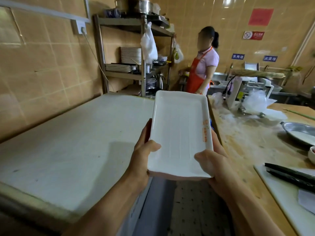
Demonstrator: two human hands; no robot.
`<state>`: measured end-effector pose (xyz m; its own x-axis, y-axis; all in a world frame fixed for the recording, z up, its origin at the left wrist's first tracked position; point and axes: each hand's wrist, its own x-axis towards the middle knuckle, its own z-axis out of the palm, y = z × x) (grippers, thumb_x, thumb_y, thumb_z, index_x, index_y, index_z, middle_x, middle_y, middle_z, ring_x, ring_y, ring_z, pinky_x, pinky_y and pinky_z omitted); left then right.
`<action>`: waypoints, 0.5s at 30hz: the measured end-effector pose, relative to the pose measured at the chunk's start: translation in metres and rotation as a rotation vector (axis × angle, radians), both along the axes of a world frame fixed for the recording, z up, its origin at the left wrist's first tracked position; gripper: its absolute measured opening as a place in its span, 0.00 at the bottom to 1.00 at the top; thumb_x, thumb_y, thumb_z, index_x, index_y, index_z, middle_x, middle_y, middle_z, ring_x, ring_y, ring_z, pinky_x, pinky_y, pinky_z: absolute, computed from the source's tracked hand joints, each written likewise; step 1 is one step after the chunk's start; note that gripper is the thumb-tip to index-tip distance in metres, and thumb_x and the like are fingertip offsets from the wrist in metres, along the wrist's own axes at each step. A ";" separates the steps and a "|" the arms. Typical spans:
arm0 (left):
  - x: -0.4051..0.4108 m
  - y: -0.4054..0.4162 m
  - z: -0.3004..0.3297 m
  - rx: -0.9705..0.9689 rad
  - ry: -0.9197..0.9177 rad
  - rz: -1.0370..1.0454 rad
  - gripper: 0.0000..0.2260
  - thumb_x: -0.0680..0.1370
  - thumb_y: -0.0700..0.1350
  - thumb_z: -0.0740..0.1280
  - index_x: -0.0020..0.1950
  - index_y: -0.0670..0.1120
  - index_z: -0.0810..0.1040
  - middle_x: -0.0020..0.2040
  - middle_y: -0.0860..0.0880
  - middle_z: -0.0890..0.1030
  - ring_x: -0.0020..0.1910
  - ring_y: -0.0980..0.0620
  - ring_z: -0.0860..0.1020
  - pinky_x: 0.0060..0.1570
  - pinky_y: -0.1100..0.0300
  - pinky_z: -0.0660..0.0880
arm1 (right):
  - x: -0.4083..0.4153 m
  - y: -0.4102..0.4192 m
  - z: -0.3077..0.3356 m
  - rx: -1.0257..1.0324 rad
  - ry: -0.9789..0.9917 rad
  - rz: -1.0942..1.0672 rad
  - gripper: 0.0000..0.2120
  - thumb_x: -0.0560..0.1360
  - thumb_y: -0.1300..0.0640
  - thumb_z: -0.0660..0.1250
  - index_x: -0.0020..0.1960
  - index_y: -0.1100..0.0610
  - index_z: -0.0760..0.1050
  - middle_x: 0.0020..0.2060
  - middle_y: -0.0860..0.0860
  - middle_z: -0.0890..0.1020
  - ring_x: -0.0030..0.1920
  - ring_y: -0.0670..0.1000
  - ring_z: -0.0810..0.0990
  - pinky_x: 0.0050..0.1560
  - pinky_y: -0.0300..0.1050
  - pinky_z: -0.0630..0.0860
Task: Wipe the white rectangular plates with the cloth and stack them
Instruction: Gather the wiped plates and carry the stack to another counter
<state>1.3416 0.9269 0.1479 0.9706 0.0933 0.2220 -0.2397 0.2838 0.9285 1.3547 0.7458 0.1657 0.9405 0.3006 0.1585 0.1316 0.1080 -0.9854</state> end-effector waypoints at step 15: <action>0.280 0.021 0.018 -0.006 0.033 -0.073 0.27 0.66 0.44 0.64 0.64 0.62 0.72 0.55 0.51 0.81 0.53 0.48 0.81 0.42 0.55 0.79 | 0.275 0.019 0.009 0.041 0.012 -0.059 0.37 0.65 0.65 0.63 0.61 0.27 0.66 0.49 0.35 0.79 0.54 0.48 0.79 0.53 0.56 0.80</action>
